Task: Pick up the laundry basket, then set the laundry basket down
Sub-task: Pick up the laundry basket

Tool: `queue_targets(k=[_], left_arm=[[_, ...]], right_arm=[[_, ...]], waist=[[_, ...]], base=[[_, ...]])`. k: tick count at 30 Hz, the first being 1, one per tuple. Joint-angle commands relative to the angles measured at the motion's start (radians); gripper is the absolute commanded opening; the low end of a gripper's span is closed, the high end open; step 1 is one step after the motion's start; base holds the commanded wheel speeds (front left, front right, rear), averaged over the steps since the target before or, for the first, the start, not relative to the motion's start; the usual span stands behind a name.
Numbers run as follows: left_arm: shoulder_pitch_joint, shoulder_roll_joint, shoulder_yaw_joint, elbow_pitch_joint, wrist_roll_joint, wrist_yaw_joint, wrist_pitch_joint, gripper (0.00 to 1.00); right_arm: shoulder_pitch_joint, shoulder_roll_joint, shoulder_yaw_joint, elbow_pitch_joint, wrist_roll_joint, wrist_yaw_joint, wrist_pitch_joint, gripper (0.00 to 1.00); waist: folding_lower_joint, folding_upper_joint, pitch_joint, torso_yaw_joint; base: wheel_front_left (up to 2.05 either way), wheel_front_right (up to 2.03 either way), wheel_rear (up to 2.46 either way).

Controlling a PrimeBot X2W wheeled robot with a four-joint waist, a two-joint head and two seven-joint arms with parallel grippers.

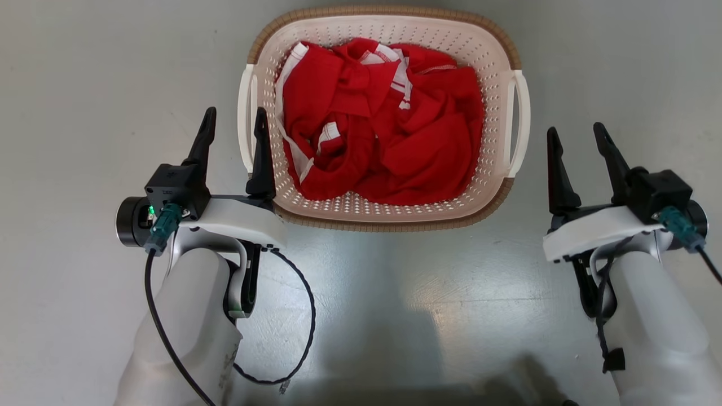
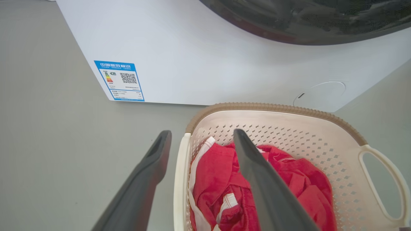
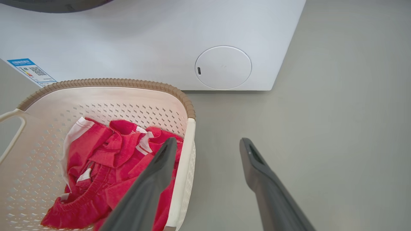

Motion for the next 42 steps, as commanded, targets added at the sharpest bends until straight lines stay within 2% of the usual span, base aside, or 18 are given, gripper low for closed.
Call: queue_targets(k=[1, 21, 42], left_arm=[[0.002, 0.019, 0.019, -0.013, -0.011, 0.009, -0.005, 1.0], [-0.052, 0.019, -0.017, 0.078, -0.01, 0.02, -0.005, 1.0], [-0.088, 0.019, -0.032, 0.1, 0.0, 0.032, -0.005, 1.0]], right_arm=[[0.009, 0.003, 0.022, -0.007, 0.019, 0.003, -0.014, 1.0], [-0.024, 0.003, 0.065, 0.016, 0.041, 0.003, -0.014, 1.0], [-0.053, 0.003, 0.12, 0.017, 0.069, 0.003, -0.014, 1.0]], waist=[[0.0, 0.0, 0.006, 0.0], [0.0, 0.0, 0.073, 0.002], [0.0, 0.0, 0.141, 0.003]], base=[[0.0, 0.0, 0.0], [0.0, 0.0, 0.0], [0.0, 0.0, 0.0]])
